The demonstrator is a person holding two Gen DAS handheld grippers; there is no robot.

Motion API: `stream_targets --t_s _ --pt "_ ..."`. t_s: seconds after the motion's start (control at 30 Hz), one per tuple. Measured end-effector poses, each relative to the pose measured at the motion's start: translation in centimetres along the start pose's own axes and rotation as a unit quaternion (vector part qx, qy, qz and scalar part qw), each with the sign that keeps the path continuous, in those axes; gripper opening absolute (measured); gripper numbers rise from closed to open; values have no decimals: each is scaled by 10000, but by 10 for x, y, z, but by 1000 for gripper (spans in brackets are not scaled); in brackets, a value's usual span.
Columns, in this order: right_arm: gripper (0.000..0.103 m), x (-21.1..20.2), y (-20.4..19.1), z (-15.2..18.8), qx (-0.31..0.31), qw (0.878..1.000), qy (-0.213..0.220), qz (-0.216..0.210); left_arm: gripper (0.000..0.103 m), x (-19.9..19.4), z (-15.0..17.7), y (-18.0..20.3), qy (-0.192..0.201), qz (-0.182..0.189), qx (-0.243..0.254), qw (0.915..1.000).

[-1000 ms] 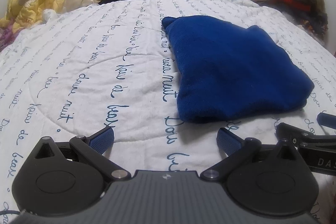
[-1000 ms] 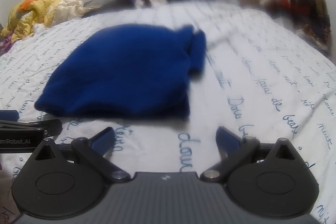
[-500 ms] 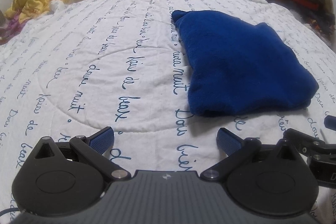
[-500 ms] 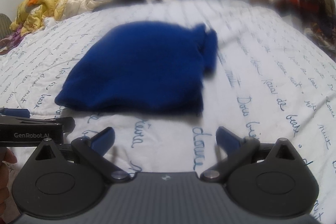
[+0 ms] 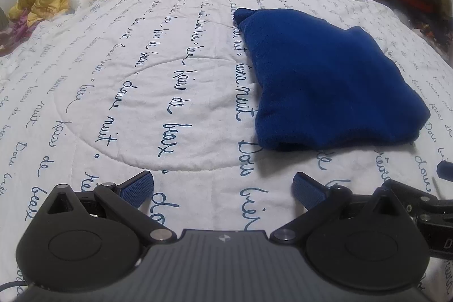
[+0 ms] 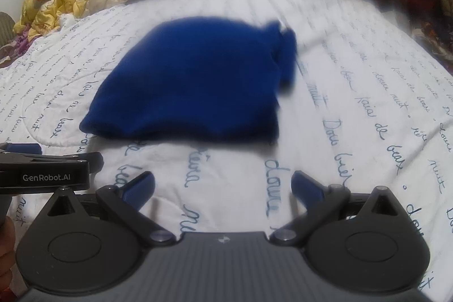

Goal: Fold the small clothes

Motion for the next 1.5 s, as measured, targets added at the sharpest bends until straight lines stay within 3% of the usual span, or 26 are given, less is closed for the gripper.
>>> stream_targets --t_s 1.5 --pt "103 4 -1 0 21 9999 4 101 103 3 1 5 -41 -13 91 9999"
Point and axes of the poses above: each gripper's, at about its wrist camera, not at the fingertips, and x roughly the way its jaws point, y to its right, z to its underside, the point moved 7 cm from there along x, roughly the way its jaws point, and after that the axes turned 14 degrees about z, right-handed, at the moved point
